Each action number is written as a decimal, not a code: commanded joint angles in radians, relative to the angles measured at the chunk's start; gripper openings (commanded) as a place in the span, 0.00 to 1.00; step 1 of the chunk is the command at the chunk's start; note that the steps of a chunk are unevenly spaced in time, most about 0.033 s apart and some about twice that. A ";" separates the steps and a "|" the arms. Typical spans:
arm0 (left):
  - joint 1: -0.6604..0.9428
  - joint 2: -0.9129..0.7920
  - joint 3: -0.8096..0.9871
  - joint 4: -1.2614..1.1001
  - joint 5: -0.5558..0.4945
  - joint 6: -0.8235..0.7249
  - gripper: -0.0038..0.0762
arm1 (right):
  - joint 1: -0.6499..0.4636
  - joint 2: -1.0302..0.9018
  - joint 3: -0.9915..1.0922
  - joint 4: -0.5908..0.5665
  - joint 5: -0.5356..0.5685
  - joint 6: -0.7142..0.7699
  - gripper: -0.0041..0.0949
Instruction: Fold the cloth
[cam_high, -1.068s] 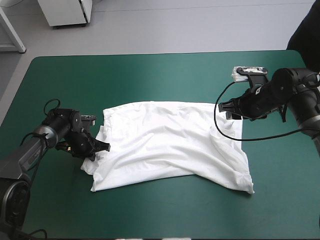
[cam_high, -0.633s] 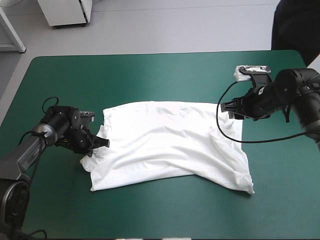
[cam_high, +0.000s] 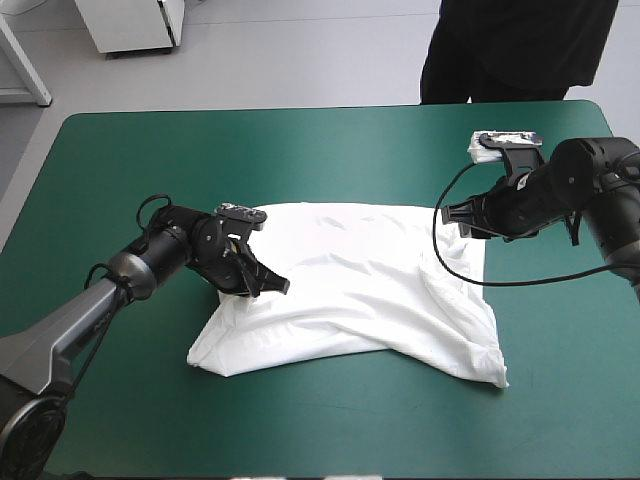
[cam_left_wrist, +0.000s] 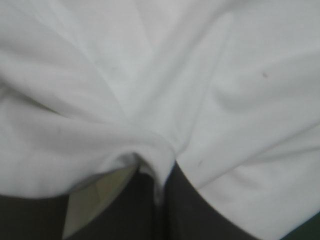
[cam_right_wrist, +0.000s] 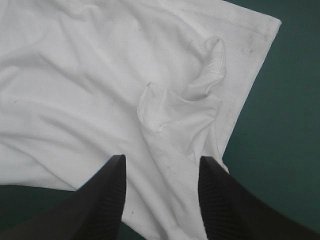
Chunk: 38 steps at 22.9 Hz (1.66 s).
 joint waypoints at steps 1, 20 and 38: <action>-0.015 0.010 -0.023 -0.020 -0.030 -0.011 0.02 | -0.001 -0.036 -0.033 0.002 0.003 -0.004 0.47; -0.013 -0.030 -0.090 -0.020 0.084 0.005 0.67 | -0.001 -0.036 -0.033 0.006 0.003 -0.004 0.47; -0.013 -0.395 0.242 0.098 0.198 -0.249 0.56 | -0.001 -0.055 -0.033 0.004 0.003 -0.009 0.47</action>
